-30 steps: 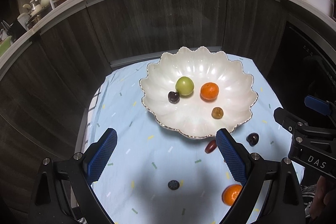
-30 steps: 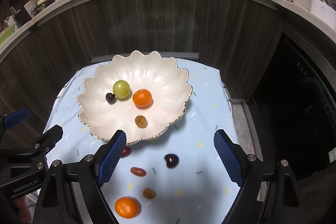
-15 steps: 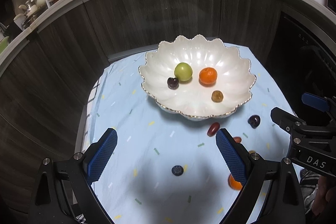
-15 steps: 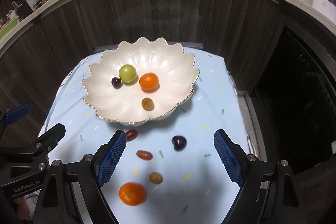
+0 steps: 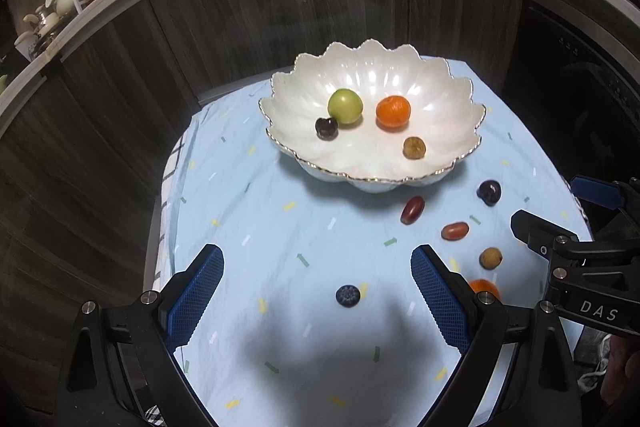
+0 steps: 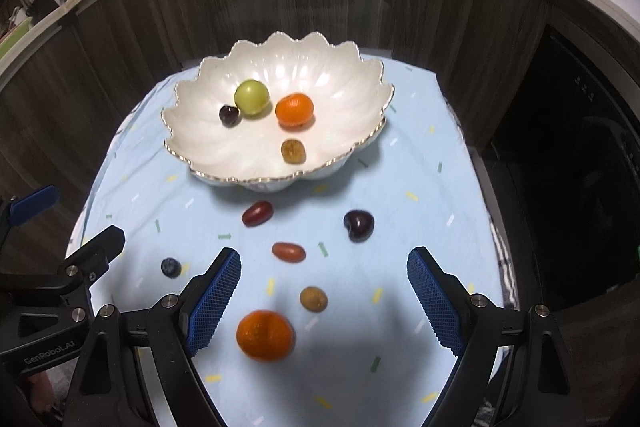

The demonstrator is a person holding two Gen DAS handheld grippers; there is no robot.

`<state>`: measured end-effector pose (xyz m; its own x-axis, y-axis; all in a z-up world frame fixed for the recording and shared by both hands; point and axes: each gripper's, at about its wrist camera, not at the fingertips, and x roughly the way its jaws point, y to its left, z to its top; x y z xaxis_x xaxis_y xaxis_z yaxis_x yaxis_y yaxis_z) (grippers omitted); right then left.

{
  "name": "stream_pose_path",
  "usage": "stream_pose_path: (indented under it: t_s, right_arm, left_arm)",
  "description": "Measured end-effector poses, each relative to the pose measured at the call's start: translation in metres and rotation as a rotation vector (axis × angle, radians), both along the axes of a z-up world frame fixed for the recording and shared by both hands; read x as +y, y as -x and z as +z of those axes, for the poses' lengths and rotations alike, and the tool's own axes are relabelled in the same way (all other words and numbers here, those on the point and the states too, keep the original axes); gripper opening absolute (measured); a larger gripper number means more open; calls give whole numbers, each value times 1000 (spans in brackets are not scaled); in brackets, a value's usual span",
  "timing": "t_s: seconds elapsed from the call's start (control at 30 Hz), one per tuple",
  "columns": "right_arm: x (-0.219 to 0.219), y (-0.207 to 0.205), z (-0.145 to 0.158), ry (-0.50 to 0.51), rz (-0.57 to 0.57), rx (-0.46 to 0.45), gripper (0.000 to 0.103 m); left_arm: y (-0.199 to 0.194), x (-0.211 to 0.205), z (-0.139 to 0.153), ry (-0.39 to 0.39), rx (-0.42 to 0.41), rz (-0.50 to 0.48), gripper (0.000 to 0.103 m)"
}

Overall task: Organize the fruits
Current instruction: 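Withdraw both open tools from the bowl back toward the remaining fruits, then grasp the blueberry with the left tool while the right tool grasps the second mandarin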

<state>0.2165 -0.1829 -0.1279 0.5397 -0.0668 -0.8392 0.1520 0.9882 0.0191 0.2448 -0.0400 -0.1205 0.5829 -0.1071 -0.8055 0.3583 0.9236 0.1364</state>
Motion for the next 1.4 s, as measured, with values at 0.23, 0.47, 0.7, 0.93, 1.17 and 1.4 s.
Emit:
stream_pose_path:
  t_s: [0.23,0.47,0.7,0.93,1.17,1.4]
  right_arm:
    - [6,5,-14,4,-5,39,86]
    - [16,9,-23,6,3,65,86]
    - [25,11,-35,3,6,103,86]
    - [29,12,-45,-2,6,134,86]
    - [35,14,-58,-11,13,170,86]
    - [38,13,-66,-15,16,187,86]
  left_arm:
    - [3,3,-15,-24,30,-35,96]
    - [4,8,-27,-29,58,-56,93]
    - [5,10,-41,-36,99,-91,89]
    - [2,11,-57,-28,144,-117,85]
    - [-2,8,-72,-30,176,-144,72]
    - [-6,7,-82,-31,192,-154,66]
